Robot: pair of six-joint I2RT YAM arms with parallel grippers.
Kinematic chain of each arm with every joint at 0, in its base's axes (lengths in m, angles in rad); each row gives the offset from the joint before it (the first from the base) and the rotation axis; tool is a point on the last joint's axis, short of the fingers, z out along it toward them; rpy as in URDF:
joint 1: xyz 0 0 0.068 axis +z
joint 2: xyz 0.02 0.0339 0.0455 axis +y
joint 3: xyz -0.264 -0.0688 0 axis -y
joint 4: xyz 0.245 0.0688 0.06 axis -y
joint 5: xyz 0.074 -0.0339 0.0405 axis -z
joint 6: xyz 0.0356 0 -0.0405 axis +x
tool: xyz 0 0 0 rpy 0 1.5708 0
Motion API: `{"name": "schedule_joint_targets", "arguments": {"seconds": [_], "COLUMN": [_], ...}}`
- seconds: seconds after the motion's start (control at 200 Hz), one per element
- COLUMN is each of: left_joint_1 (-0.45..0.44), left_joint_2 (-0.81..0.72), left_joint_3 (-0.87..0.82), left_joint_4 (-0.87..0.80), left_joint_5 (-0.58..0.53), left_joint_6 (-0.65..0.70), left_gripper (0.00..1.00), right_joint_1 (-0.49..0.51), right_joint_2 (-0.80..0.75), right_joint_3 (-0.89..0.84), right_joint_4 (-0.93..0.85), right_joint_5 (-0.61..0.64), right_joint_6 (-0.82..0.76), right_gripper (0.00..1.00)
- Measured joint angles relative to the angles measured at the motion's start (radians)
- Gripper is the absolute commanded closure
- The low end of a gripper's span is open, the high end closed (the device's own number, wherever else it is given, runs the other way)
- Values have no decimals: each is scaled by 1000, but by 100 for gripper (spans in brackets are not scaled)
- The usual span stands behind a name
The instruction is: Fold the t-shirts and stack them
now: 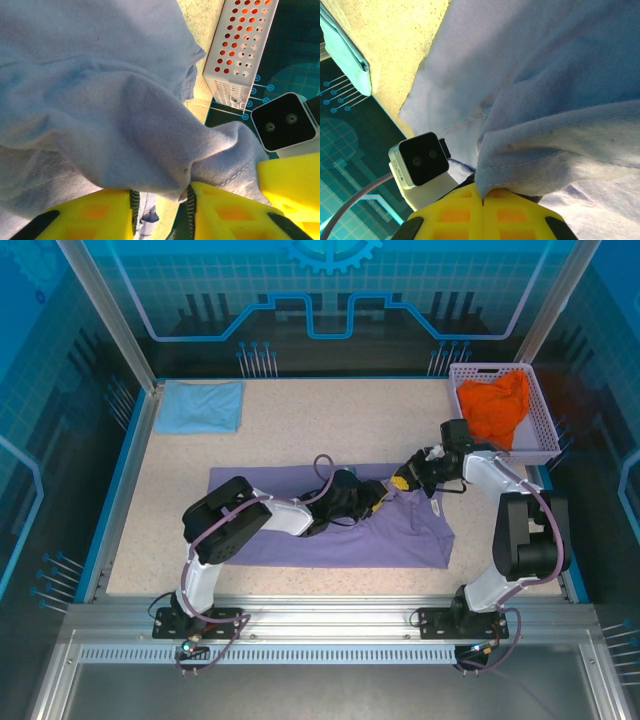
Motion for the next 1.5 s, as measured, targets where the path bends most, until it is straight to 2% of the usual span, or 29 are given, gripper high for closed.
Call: {"name": "schedule_joint_targets", "arguments": {"seconds": [0.22,0.52,0.89,1.03,1.14,1.191,1.246,1.286,1.366,1.501], "left_joint_1": [7,29,71,77,81,84,90,97,113,139], "left_joint_2": [18,5,-90,-107,-110,-110,-110,-113,-130,-206], "left_joint_3": [18,37,195,228,234,234,229,218,181,88], "left_joint_4": [-20,-92,-479,-571,-638,-659,-682,-694,-726,-745], "left_joint_5": [-8,12,227,321,385,409,438,451,459,456], "left_joint_6": [15,34,165,212,259,275,296,303,327,339], "left_gripper": [100,100,100,90,88,82,70,67,58,53], "right_joint_1": [0,0,0,5,25,38,46,50,63,87], "right_joint_2": [0,0,-2,-15,-47,-67,-95,-117,-163,-280], "right_joint_3": [2,27,107,109,103,93,72,54,21,-50], "right_joint_4": [-14,-64,-188,-232,-268,-281,-285,-287,-306,-338], "right_joint_5": [8,57,160,173,191,196,207,217,233,268], "right_joint_6": [-9,-51,-182,-221,-254,-267,-280,-295,-306,-322], "right_gripper": [99,99,97,94,94,92,85,74,60,48]}}
